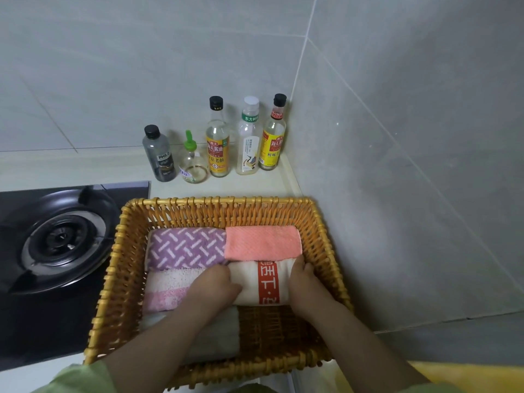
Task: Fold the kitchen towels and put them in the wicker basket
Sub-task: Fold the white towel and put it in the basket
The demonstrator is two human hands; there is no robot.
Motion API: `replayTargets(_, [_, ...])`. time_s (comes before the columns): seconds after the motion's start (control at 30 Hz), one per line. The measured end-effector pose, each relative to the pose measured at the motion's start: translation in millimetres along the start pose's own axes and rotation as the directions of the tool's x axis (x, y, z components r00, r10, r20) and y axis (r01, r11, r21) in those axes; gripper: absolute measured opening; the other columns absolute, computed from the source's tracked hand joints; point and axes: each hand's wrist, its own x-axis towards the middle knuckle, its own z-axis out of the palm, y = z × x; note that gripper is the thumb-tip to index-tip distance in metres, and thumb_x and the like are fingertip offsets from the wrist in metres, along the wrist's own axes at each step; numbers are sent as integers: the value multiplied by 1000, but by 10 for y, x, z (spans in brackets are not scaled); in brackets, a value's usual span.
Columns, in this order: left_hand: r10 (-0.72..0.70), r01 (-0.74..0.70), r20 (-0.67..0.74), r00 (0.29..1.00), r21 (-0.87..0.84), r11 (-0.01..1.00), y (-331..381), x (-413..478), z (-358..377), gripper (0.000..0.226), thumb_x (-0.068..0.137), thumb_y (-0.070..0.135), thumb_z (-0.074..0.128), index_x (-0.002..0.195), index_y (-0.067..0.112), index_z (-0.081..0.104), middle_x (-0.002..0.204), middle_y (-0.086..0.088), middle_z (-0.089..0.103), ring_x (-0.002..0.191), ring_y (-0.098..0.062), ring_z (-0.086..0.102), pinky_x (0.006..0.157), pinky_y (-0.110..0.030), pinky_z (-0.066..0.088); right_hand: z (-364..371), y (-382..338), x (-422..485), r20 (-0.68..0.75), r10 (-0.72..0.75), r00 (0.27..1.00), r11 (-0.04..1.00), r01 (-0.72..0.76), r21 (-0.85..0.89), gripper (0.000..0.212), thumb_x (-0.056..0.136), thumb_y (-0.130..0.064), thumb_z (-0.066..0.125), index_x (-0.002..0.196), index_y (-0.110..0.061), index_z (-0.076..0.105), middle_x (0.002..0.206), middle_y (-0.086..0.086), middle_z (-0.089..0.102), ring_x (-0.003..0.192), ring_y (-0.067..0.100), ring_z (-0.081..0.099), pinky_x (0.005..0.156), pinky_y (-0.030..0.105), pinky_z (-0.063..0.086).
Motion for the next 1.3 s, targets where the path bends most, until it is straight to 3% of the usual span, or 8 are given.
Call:
replayTargets(0.13, [54,-54,-37,998,-17,998,-62,-36,7,19,87,37,65,80,27,51,81,9,57,74,-7,54,66,-24,43,-19,24,9,12,-31,999,999,31,-37,88,96,-11,52,152,-5,-15,159,17,13,141,30,34,114,40,35])
replayTargets(0.23, [103,-105,-83,991,-24,994,-70,-72,7,33,86,39,64,111,23,50,104,5,60,88,-11,58,75,-25,48,5,78,-90,-68,-111,992,988,103,-111,88,96,-17,54,153,-5,-12,159,17,11,139,28,36,113,39,38])
replayTargets(0.37, [265,-234,-186,946,174,957,-98,-196,-59,58,91,53,50,138,23,34,128,1,48,110,-15,53,92,-29,49,-30,109,-168,-266,-346,900,928,286,-238,73,101,-39,40,155,-10,1,164,11,0,151,26,5,120,36,7])
replayTargets(0.47, [462,-377,-153,874,387,841,-31,-209,-103,76,96,62,30,154,17,9,160,0,13,144,-20,21,120,-36,18,-12,48,-8,-269,-388,881,919,347,-188,66,103,-43,26,156,-13,0,164,7,-6,151,19,-7,118,31,-2])
replayTargets(0.57, [541,-431,-43,840,554,712,20,-88,0,79,98,60,13,151,10,-19,156,-10,-27,147,-27,-19,121,-43,-7,71,20,265,-271,-351,896,929,298,-219,68,103,-44,21,155,-10,-5,164,10,-10,150,19,-14,121,33,-5])
replayTargets(0.8, [565,-434,-40,824,597,675,-224,189,215,82,96,67,17,151,5,15,158,-19,20,146,-32,14,118,-51,14,260,45,511,-236,-345,908,904,254,-344,70,99,-49,8,154,-11,-9,163,10,-11,150,21,-13,117,34,-13])
replayTargets(1.2, [609,-468,-63,791,578,668,-274,222,230,81,97,66,20,152,7,18,158,-17,21,147,-29,16,118,-50,18,297,17,622,-257,-347,902,918,271,-291,73,97,-50,7,155,-8,-4,164,12,-5,151,22,-8,119,34,-11])
replayTargets(1.3, [564,-423,-75,822,582,694,-275,143,169,94,91,75,20,153,4,12,159,-19,9,148,-34,8,118,-50,8,200,-46,615,-382,-394,836,911,300,-283,72,98,-48,12,155,-6,10,163,14,9,152,24,2,122,39,-3])
